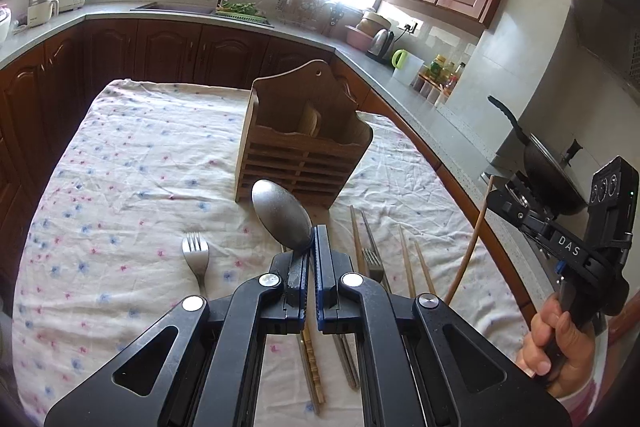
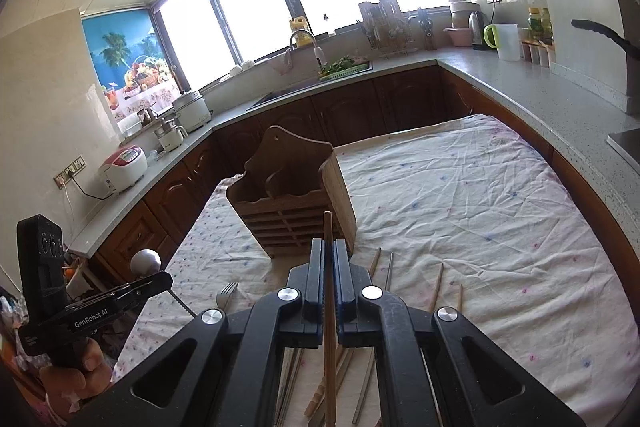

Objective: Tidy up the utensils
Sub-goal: 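Lift the spoon with the left tool while the right tool carries the chopstick toward the holder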

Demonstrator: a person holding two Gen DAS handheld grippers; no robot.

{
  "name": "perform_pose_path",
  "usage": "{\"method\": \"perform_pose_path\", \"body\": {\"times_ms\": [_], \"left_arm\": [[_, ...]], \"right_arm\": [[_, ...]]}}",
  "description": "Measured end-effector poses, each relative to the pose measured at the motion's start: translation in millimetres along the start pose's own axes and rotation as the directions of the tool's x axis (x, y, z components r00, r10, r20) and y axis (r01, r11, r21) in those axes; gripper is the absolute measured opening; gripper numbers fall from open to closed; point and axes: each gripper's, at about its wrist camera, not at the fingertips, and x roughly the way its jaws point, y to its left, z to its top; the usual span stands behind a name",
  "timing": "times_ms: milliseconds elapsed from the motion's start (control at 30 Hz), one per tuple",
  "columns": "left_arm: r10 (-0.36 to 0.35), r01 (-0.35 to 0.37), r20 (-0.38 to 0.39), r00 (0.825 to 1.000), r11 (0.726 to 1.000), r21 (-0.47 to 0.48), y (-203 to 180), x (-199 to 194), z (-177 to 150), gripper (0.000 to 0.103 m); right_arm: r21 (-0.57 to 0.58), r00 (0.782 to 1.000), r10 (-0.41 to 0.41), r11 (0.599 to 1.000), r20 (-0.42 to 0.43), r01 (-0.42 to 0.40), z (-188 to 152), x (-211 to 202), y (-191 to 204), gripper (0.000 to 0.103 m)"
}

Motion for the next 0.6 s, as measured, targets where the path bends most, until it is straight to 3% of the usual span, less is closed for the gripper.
{"method": "perform_pose_path", "body": {"times_ms": [600], "left_arm": [[0.023,-0.022,0.083,0.996,1.000,-0.008,12.2,-15.3,30.1,0.002]], "right_arm": [[-0.036,0.994,0.039,0.999,0.102,-0.036,41.7,-7.0,15.0,0.000]]}}
